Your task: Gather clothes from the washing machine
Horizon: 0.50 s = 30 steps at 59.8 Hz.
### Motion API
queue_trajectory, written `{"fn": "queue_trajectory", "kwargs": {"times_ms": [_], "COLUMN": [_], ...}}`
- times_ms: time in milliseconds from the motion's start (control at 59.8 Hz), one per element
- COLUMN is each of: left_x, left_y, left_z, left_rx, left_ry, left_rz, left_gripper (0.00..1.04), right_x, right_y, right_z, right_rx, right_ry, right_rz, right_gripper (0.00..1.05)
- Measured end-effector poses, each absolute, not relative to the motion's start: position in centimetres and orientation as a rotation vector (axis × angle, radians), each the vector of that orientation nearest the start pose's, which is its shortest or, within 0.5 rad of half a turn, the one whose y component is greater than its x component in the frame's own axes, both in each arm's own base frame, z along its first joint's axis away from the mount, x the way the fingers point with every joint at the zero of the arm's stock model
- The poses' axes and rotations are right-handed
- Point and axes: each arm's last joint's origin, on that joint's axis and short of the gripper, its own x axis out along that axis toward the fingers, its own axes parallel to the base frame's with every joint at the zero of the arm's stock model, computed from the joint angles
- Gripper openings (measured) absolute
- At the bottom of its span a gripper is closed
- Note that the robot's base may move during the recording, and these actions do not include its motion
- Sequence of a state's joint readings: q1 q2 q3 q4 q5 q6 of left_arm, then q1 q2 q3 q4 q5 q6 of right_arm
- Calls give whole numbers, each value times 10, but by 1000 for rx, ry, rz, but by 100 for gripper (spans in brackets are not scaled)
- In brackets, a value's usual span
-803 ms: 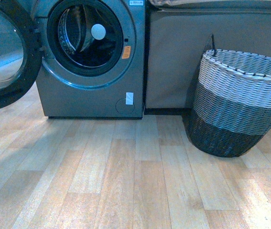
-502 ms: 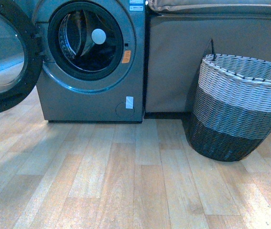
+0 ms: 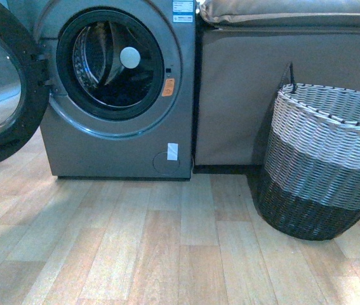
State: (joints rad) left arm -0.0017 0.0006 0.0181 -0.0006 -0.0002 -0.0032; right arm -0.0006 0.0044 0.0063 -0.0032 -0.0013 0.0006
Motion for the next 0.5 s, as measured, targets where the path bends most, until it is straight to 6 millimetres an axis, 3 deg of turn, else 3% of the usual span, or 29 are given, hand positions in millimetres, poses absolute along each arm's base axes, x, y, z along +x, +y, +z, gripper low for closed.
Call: {"fn": "queue_trajectory", "kwargs": {"times_ms": [502], "left_x": [97], "left_y": [0], "left_z": [170], "left_rx": [-3], "left_ry": [-16], "left_rz": [-1], "left_gripper": [98], "right_x": [98], "right_y": [0], "right_z": [165], "right_rx": [1], "right_ry": [2], "right_rz": [1], "right_gripper": [97]}}
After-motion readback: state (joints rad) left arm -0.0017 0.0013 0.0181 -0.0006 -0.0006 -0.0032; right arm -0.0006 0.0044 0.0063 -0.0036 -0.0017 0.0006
